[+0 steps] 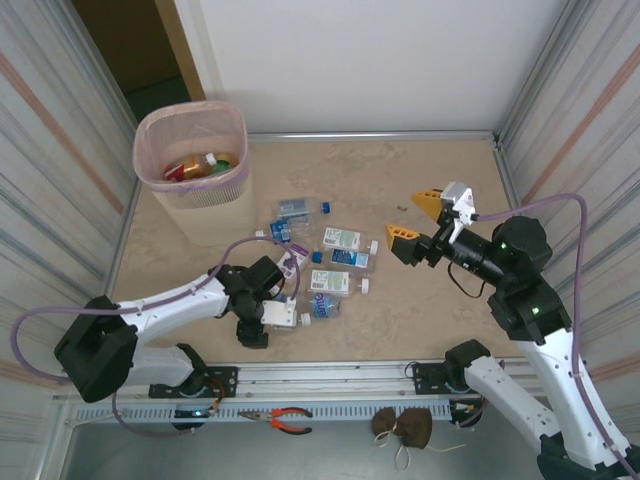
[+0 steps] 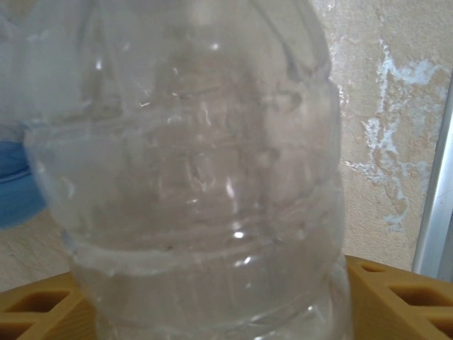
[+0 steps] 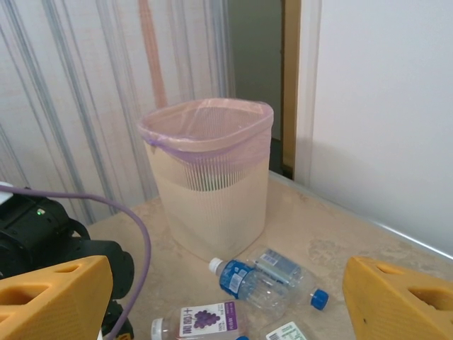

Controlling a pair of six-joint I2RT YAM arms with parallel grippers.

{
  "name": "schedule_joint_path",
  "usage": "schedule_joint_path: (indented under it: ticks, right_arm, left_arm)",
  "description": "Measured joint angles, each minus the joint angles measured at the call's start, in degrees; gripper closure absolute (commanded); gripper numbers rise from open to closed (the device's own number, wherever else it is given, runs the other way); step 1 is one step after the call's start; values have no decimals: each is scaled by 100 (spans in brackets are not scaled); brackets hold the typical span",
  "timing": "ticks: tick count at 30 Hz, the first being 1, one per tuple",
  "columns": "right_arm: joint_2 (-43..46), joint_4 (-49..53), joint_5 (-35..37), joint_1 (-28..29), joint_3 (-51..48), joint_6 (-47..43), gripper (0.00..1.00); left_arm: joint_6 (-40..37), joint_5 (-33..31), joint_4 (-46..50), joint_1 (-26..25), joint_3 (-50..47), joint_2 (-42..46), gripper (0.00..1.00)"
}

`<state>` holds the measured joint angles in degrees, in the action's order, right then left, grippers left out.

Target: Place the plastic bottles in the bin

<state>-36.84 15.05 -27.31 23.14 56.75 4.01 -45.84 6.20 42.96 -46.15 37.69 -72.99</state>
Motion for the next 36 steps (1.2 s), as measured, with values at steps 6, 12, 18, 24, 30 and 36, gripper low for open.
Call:
schedule_joint_path:
  ticks: [6,12,18,24,30,36]
  right_arm:
    - [127,20,-37,-35,0,0,16]
    - [170,98,-81,-35,2,2,16]
    - [168,221,-83,-35,48,20,17]
    - [164,269,-79,-35,282,142,18]
    - [94,376,-74,-35,529,179,18]
    - [-70,479,-76,-35,695,197,19]
  left_arm:
    - [0,13,4,0,0,7,36]
    - [-4,37,52,59,0,448,41]
    - [-2,256,63,260,9,1349,43]
    - [201,564,90,455,232,1838,43]
    - [920,1104,-31,1182,903,2085,44]
    - [1930,1224,-57,1738,2061,1897,45]
